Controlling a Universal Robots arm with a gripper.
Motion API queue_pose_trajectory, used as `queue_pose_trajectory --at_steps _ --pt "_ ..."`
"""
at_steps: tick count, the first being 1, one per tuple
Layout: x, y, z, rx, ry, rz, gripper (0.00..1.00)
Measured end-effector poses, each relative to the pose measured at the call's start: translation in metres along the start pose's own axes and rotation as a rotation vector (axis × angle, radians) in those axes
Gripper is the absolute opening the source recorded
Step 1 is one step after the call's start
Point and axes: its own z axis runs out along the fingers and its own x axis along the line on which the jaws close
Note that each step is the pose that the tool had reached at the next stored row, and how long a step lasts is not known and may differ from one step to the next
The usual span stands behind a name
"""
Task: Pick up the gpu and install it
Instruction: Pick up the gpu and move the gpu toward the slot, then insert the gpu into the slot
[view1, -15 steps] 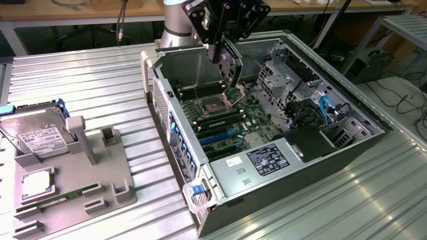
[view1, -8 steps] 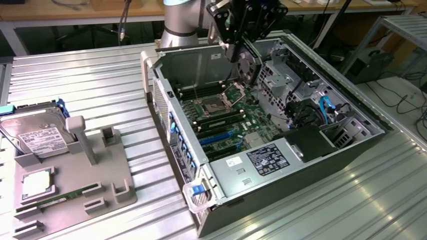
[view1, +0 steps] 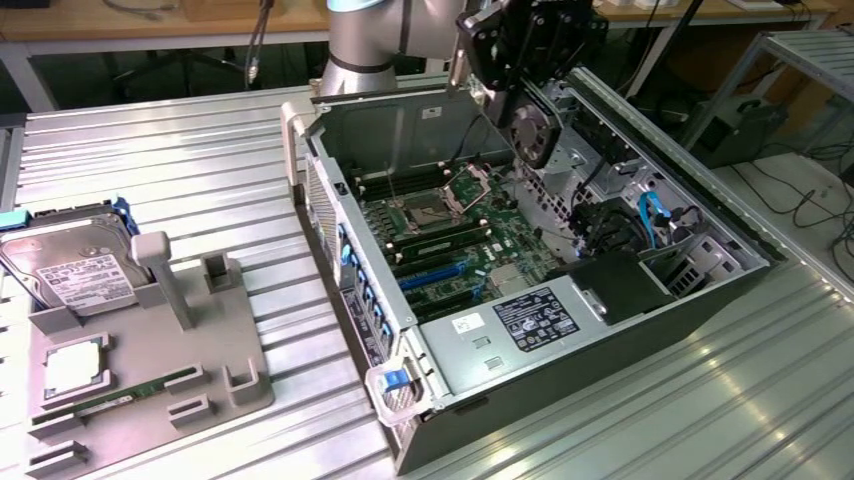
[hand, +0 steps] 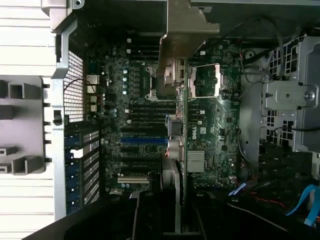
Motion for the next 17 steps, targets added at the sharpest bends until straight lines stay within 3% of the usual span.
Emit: queue_pose_trajectory --at_steps 7,17 --pt "-0.042 0.0008 0.0087 0.0001 -0.0001 0.004 0.28" --pt "-0.043 0.0007 0.0090 0.0001 -0.0001 0.004 0.28"
